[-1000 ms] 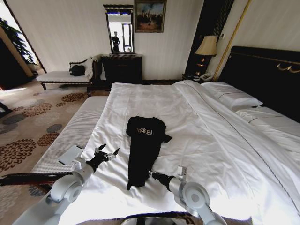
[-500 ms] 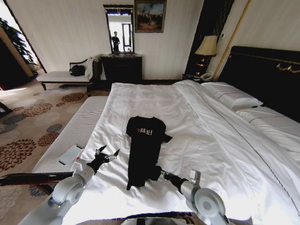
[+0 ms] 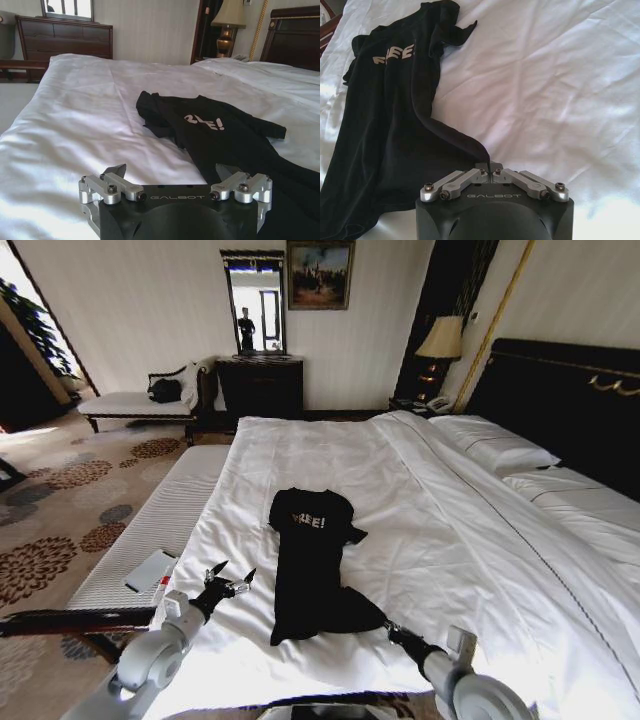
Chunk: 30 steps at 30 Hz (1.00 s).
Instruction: Fold the clothes on the bed.
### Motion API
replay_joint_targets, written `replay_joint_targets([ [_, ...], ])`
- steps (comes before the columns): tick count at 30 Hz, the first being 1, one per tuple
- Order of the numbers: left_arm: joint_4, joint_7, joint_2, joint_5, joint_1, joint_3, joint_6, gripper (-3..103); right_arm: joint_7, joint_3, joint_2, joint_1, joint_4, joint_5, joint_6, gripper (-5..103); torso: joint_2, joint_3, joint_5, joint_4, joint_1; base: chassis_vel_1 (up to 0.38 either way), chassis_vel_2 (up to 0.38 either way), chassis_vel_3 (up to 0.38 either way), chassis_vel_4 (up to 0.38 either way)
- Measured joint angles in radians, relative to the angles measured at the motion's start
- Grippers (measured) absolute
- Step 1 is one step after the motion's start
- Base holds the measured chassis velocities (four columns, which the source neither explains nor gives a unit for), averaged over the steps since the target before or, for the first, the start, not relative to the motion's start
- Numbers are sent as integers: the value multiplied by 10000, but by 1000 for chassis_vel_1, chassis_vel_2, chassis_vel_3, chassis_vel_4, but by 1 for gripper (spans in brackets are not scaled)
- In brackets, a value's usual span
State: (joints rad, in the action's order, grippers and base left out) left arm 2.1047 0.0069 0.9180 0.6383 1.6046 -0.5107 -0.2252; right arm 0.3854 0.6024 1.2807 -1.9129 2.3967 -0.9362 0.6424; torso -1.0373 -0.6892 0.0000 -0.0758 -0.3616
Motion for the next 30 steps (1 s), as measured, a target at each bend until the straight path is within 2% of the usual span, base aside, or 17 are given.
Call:
replay_joint_targets([
  [4,-18,-2,65,0,414,114,-7,100,0,145,189,-217,22,209,1,0,0,0,0,0,0,0,0,0,0],
  [7,343,-2,158,271,1318,245,-6,100,-7,251,227,-297,-106,266,4,0,0,0,0,3,0,0,0,0,0],
  [9,418,0,162,295,1471,246,-2,100,-9,254,237,-314,-111,276,11,0,0,-1,0,4,0,0,0,0,0],
  [11,813,1,93,425,2391,144,99,102,-19,238,301,-367,-152,370,49,0,0,0,1,4,0,0,0,0,0],
  [12,935,0,10,424,2778,97,181,100,-21,221,316,-369,-198,410,59,0,0,0,2,5,0,0,0,0,0],
  [17,1176,0,-86,199,3639,153,454,99,-30,240,287,-313,-462,428,70,0,0,0,2,2,0,0,0,0,0],
  [21,1177,0,112,123,3755,319,628,99,-36,328,208,-219,-600,346,74,0,0,-1,2,1,0,0,0,0,0],
  [23,1177,-1,252,361,3747,470,774,99,-50,431,123,-147,-665,307,95,0,0,-1,2,1,0,0,0,0,0],
  [28,1129,1,460,622,3687,687,808,98,-48,621,-30,-45,-729,158,132,0,0,-1,2,1,0,0,0,0,0],
  [30,757,-2,553,606,3490,846,809,98,-42,703,-152,21,-812,82,143,0,0,-1,2,3,0,0,0,0,0],
])
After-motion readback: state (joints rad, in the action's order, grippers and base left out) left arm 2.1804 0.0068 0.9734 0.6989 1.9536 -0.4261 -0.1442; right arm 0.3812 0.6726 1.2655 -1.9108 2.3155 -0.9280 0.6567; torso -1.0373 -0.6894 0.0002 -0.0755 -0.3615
